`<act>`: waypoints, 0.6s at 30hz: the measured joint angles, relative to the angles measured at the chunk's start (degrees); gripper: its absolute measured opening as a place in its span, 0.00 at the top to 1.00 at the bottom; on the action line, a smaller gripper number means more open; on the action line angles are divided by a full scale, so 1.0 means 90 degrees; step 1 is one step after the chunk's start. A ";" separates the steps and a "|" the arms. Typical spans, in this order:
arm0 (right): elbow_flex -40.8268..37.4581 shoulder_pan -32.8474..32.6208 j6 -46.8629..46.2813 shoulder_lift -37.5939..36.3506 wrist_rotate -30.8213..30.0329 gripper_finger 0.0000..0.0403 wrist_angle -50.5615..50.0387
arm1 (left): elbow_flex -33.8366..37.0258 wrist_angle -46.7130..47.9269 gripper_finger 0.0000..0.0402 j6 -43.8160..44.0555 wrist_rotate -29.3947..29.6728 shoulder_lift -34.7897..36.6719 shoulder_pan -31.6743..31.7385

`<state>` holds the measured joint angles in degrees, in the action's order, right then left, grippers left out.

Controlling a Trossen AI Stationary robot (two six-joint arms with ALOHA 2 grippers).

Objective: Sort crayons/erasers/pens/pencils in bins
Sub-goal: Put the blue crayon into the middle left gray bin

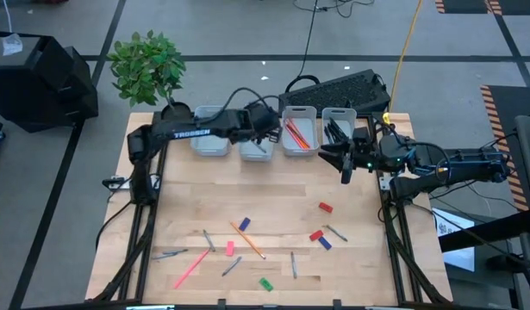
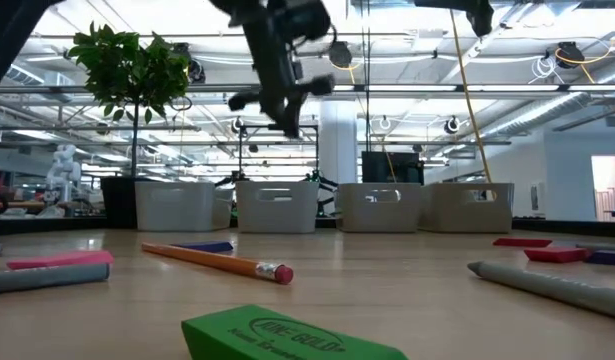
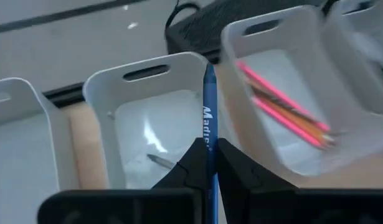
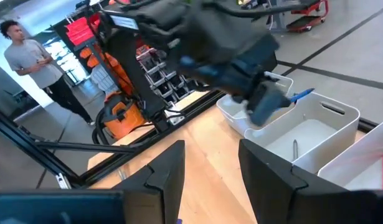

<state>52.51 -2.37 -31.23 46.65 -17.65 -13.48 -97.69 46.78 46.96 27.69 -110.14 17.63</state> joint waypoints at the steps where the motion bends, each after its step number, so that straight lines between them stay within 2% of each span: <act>1: 0.0000 0.0000 -0.0059 0.0000 0.0000 0.64 0.0000 | 0.0000 -0.0009 0.94 -0.0037 -0.0099 -0.0077 0.0123; 10: 0.0000 0.0000 -0.0123 0.0012 -0.0010 0.64 -0.0002 | 0.0002 -0.0021 0.93 -0.0291 -0.0891 -0.0904 0.0712; 18: 0.0000 0.0000 -0.0290 0.0015 -0.0015 0.64 -0.0005 | 0.0002 -0.0015 0.91 -0.0378 -0.0929 -0.1464 0.0748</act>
<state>52.51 -2.37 -33.84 46.78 -17.78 -13.52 -97.67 46.64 43.55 19.34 -123.31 24.36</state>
